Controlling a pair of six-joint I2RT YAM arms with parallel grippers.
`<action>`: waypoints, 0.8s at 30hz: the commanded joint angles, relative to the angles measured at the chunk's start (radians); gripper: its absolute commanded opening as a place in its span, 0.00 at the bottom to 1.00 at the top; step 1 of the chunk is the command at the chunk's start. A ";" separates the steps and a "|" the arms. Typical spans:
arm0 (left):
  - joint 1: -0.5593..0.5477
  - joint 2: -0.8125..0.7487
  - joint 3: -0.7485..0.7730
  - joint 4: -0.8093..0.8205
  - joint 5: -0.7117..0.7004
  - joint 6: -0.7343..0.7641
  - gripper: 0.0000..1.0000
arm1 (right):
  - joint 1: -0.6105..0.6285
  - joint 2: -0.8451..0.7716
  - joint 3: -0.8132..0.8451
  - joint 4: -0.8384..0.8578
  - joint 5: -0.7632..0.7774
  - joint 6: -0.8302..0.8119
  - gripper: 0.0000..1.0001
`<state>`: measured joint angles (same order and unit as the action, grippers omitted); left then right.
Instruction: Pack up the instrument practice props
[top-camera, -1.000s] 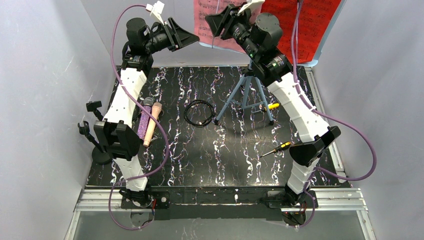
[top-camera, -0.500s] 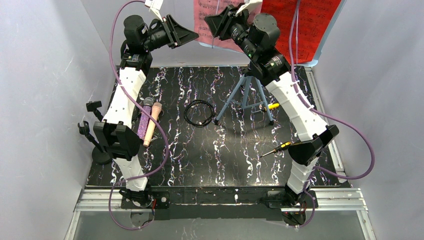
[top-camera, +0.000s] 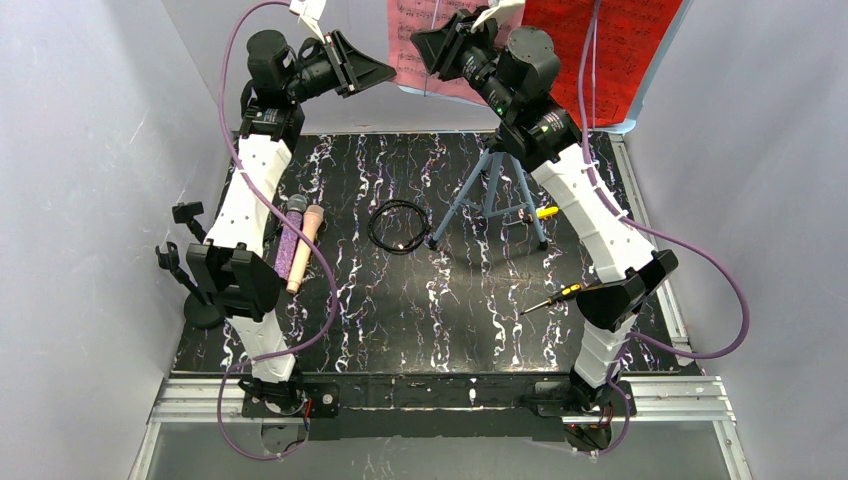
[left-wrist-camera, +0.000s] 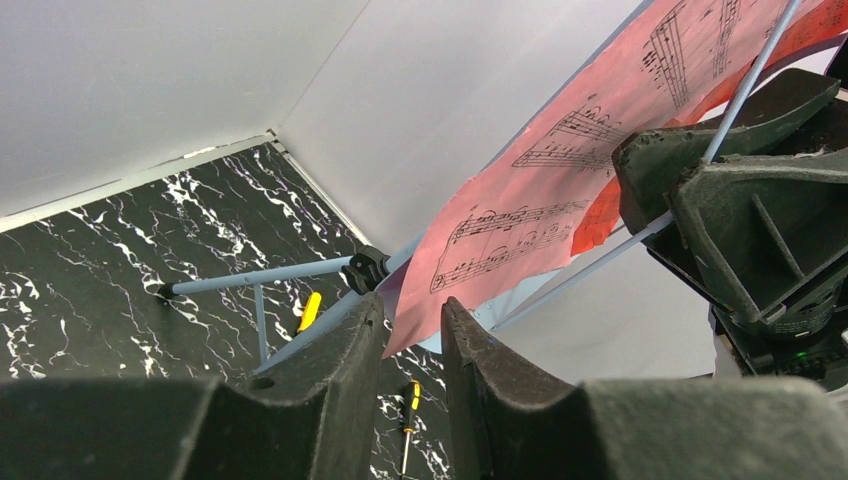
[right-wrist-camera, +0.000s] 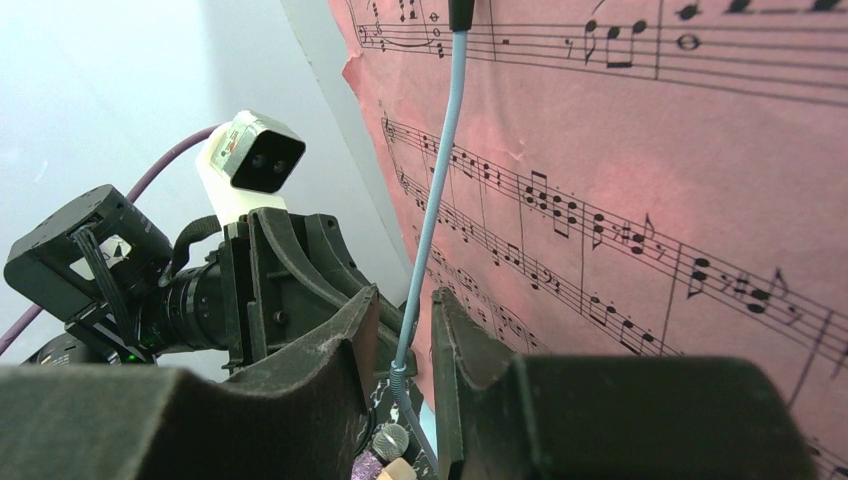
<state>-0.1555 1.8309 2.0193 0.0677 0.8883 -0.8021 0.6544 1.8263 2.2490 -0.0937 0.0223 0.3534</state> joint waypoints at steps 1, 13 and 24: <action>-0.004 -0.069 0.019 0.019 0.029 -0.005 0.25 | -0.005 -0.007 0.039 0.060 -0.008 0.004 0.34; -0.010 -0.088 0.000 0.020 0.028 -0.007 0.22 | -0.006 -0.012 0.029 0.068 -0.015 0.005 0.30; -0.033 -0.070 -0.014 0.037 0.024 -0.020 0.21 | -0.005 -0.018 0.018 0.076 -0.016 0.008 0.29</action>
<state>-0.1787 1.8004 2.0064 0.0742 0.8913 -0.8097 0.6544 1.8263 2.2490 -0.0799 0.0154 0.3550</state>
